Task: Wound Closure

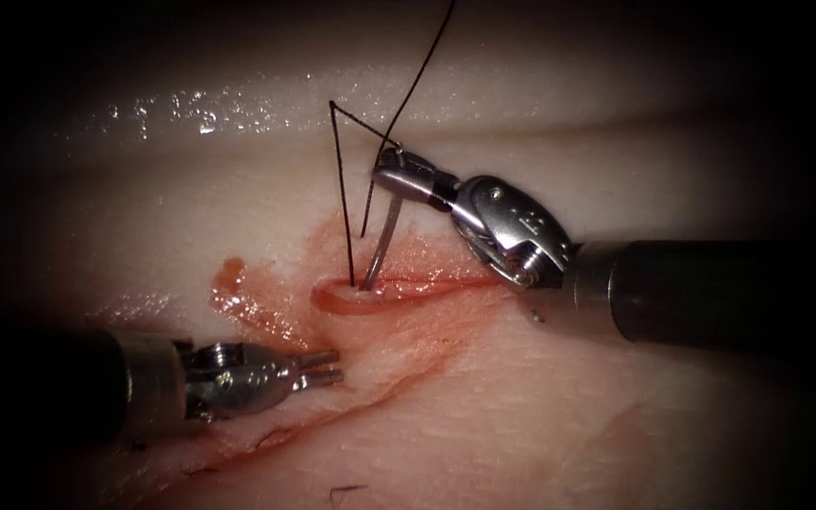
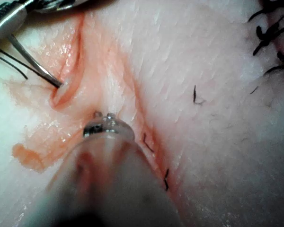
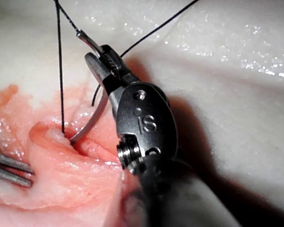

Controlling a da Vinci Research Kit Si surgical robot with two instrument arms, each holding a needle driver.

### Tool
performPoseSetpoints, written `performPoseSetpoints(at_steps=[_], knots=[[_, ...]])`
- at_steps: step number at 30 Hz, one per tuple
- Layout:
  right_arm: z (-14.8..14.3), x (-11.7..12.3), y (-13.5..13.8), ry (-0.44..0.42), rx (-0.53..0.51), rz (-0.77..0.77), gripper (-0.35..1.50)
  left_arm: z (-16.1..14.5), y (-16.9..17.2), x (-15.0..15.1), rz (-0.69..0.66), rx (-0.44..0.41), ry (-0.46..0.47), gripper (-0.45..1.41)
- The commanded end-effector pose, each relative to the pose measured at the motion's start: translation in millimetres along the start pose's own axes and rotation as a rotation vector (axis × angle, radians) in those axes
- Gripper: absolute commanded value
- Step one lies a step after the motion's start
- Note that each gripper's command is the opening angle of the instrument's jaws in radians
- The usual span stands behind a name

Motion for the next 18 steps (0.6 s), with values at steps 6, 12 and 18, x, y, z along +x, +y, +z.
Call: performPoseSetpoints(at_steps=[6,12,18], knots=[[1.0,-0.7,-0.1,0.001,0.029,0.123,-0.35,0.6,0.4,-0.9,0.015,-0.004,0.003,0.07],[1.3,-1.0,0.0,0.006,0.024,0.196,-0.35,0.8,0.8,-1.5,0.011,-0.001,0.005,0.07],[2.1,-1.5,-0.3,0.009,0.020,0.274,-0.35,0.9,0.8,-1.5,0.011,-0.001,0.005,0.07]])
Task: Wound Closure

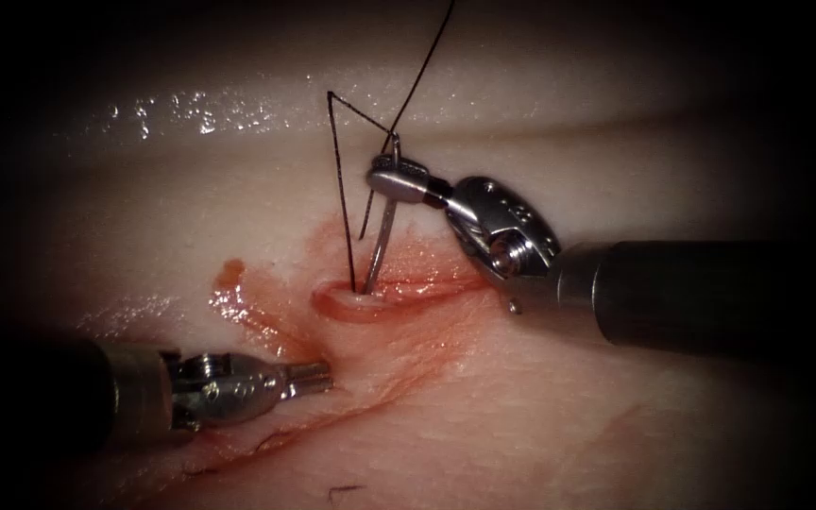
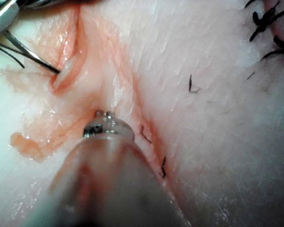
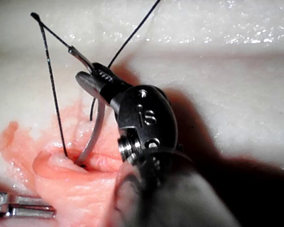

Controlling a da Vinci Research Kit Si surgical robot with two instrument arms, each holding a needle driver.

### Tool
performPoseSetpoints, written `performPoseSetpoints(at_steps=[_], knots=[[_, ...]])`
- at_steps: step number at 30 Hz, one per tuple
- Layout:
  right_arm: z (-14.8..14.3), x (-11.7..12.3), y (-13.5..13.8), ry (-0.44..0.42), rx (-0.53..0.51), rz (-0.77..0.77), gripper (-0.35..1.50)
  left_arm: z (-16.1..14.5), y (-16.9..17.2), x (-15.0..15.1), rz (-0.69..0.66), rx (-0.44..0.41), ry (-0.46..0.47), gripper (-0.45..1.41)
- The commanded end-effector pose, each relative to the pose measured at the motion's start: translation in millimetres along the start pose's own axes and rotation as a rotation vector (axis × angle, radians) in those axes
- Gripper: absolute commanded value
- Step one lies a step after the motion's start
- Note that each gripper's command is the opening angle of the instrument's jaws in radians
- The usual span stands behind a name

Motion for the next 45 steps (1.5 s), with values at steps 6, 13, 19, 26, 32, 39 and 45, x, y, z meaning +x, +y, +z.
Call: performPoseSetpoints(at_steps=[6,13,19,26,32,39,45], knots=[[1.3,-0.2,0.0,0.002,0.005,0.100,-0.35,0.9,0.0,0.0,0.001,-0.001,0.001,0.07],[1.4,-0.5,-0.3,-0.017,-0.002,0.231,-0.35,1.0,-0.1,-0.1,0.003,-0.001,0.001,0.07],[2.0,-1.2,-1.1,-0.022,0.006,0.301,-0.35,1.2,-0.2,-0.4,0.000,0.000,0.002,0.07],[3.7,-3.0,-3.9,-0.031,0.049,0.385,-0.35,1.0,-0.3,-0.7,0.003,-0.002,0.002,0.07],[4.2,-3.6,-5.3,-0.038,0.063,0.467,-0.35,0.9,-0.3,-0.8,0.004,-0.003,0.003,0.07],[3.9,-4.6,-7.0,-0.052,0.054,0.586,-0.35,0.9,-0.3,-0.8,0.004,-0.004,0.003,0.07],[3.5,-6.0,-8.5,-0.083,0.024,0.668,-0.35,0.9,-0.3,-0.8,0.005,-0.004,0.003,0.05]])
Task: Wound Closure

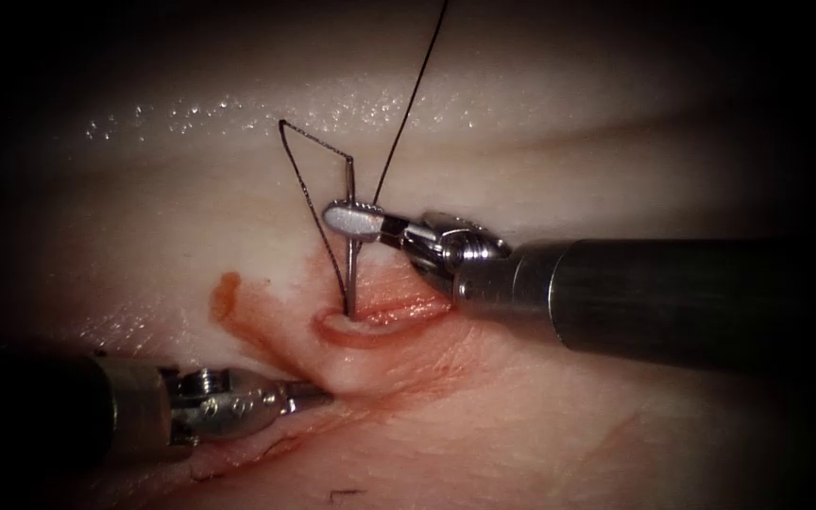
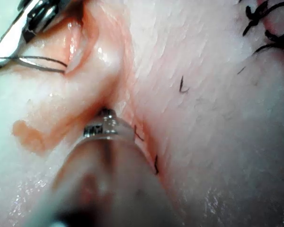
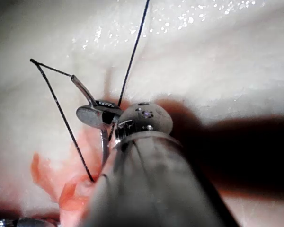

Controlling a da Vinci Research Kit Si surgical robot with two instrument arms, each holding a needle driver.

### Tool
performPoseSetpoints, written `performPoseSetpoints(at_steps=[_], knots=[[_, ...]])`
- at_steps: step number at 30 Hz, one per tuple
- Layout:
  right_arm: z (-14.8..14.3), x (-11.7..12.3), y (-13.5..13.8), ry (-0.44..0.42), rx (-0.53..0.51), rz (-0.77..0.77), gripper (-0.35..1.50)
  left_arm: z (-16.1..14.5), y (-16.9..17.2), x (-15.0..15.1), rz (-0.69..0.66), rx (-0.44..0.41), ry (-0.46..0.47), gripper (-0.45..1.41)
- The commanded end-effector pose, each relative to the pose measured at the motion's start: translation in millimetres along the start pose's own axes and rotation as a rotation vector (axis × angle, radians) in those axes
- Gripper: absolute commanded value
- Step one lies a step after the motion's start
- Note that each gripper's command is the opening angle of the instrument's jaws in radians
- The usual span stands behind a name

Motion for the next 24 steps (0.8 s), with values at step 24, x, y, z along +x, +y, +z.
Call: performPoseSetpoints(at_steps=[24], knots=[[1.0,-3.7,-3.7,-0.006,0.032,0.171,-0.35,0.8,0.1,-0.1,0.001,0.004,-0.001,0.04]])
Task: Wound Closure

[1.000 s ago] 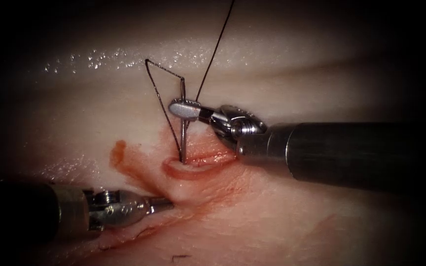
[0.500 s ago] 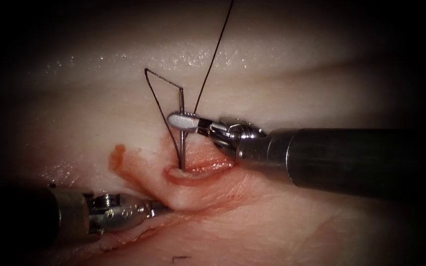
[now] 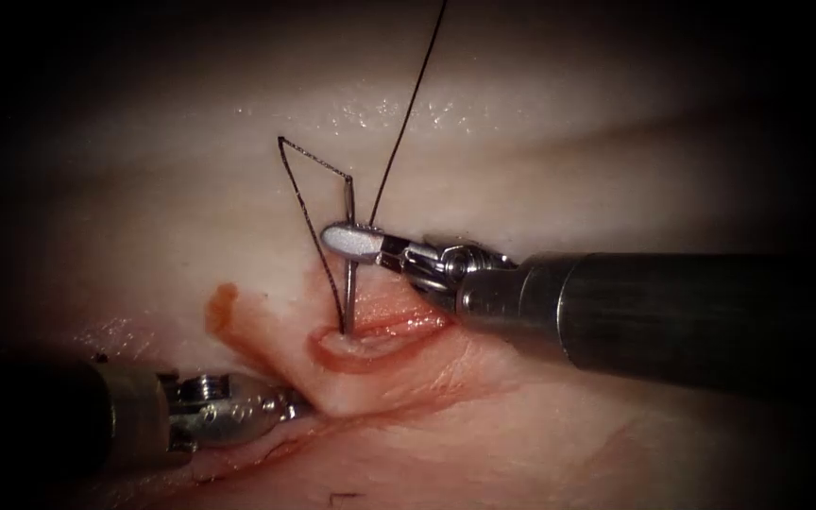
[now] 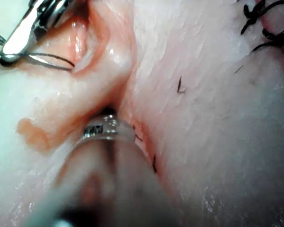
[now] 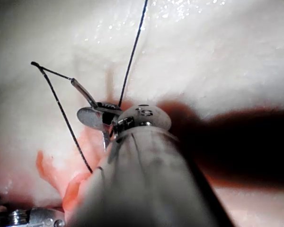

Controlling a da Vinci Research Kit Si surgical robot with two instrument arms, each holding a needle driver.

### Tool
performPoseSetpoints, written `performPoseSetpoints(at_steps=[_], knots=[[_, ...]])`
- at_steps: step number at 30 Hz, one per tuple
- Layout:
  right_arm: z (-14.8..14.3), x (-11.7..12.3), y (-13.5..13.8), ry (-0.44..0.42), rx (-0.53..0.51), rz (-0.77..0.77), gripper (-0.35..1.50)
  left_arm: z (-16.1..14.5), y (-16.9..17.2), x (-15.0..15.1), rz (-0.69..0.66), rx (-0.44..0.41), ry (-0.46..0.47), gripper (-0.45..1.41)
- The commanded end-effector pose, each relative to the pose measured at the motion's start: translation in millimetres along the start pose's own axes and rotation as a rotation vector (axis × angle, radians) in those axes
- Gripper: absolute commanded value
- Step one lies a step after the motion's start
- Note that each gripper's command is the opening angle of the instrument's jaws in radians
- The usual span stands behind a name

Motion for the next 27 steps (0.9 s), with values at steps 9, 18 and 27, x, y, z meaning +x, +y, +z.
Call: performPoseSetpoints(at_steps=[9,18,27], knots=[[2.1,-3.4,-1.1,-0.025,0.025,0.061,-0.35,0.8,0.2,0.0,0.000,0.002,0.000,0.04],[2.1,-5.6,-1.6,-0.058,-0.036,0.098,-0.35,0.8,0.1,-0.1,0.001,0.003,-0.001,0.04],[1.2,-6.5,-1.1,-0.074,-0.077,0.115,-0.35,0.7,0.1,-0.2,0.001,0.008,-0.003,0.04]])
